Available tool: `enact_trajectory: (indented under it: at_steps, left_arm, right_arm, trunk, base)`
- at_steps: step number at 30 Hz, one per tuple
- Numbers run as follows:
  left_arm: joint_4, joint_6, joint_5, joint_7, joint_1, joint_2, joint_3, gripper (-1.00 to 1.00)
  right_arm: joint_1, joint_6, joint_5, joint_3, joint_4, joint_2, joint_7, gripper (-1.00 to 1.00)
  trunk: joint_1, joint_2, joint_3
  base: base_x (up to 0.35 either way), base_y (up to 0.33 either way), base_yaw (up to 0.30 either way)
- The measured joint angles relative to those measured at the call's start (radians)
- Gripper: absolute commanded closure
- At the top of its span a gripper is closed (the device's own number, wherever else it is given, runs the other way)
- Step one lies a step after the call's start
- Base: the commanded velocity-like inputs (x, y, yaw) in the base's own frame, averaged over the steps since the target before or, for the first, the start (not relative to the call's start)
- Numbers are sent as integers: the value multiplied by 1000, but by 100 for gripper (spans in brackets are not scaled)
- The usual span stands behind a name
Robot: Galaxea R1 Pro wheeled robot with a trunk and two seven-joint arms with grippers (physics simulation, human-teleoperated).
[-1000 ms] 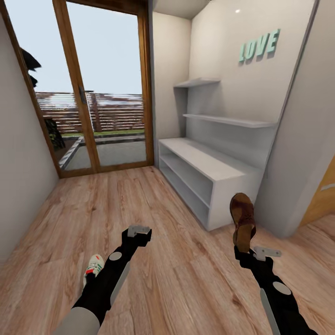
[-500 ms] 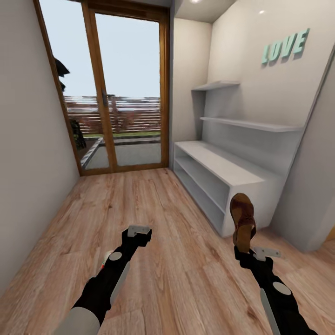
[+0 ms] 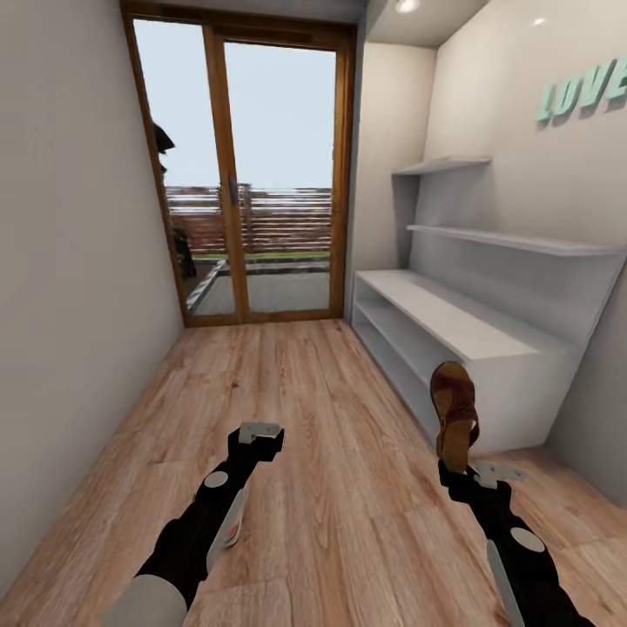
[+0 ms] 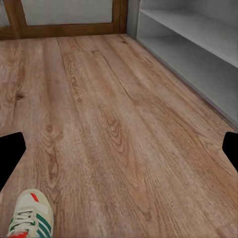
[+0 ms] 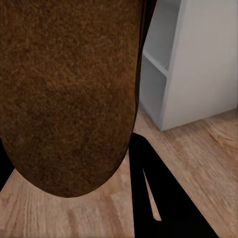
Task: Pick up the two gym shoes and the two sandals from the corridor floor and place them onto the hallstand (shoe rack) in the corridor, making sure they are on the rack and not on the floor. Arrange them so the two gym shoes are next to each other and the two sandals are next to each other.
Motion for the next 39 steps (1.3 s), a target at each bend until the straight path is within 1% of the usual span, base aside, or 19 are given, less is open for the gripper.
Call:
enact_trajectory:
  at_steps: [14, 19, 22, 26, 30, 33, 34, 36, 38, 39]
  left_arm:
    - [0, 0, 0, 0, 0, 1, 1, -100]
    - [-1, 3, -2, 4, 0, 4, 9, -100]
    - [0, 12, -3, 6, 0, 6, 24, -100]
    - [2, 47, -4, 7, 0, 7, 33, -100]
    - [1, 61, -5, 7, 0, 9, 38, -100]
    - [1, 62, -7, 7, 0, 10, 38, -100]
    - [7, 56, -10, 12, -3, 15, 44, -100]
    - [18, 45, -9, 22, 1, 26, 56, -100]
    - [29, 34, -9, 32, 1, 26, 68, -100]
    - [35, 28, -9, 27, 3, 24, 62, -100]
  right_arm:
    - [0, 0, 0, 0, 0, 0, 0, 100]
    - [0, 1, -2, 0, 0, 0, 0, 100]
    - [0, 1, -5, 0, -2, 0, 0, 100]
    - [0, 2, -7, 0, -2, 0, 0, 100]
    - [0, 2, -5, 0, 1, 0, 0, 100]
    - [0, 2, -7, 0, 0, 0, 0, 100]
    - [-6, 7, -11, 6, -5, 5, 7, 100]
    - [-4, 19, -11, 17, -17, 6, 12, 100]
    - [-4, 30, -11, 28, -28, 6, 12, 100]
    - [-3, 35, -10, 33, -34, 6, 12, 100]
  trunk:
    - [0, 0, 16]
    - [0, 0, 21]
    - [0, 0, 25]
    - [0, 0, 28]
    - [0, 0, 28]
    - [0, 0, 28]
    - [0, 0, 28]
    - [0, 0, 28]
    - [0, 0, 28]
    - [0, 0, 28]
  base:
    - [0, 0, 232]
    - [0, 0, 230]
    - [0, 0, 184]
    - [0, 0, 64]
    - [0, 0, 9]
    - [0, 0, 2]
    - [0, 0, 0]
    - [0, 0, 0]
    - [0, 0, 0]
    - [0, 0, 0]
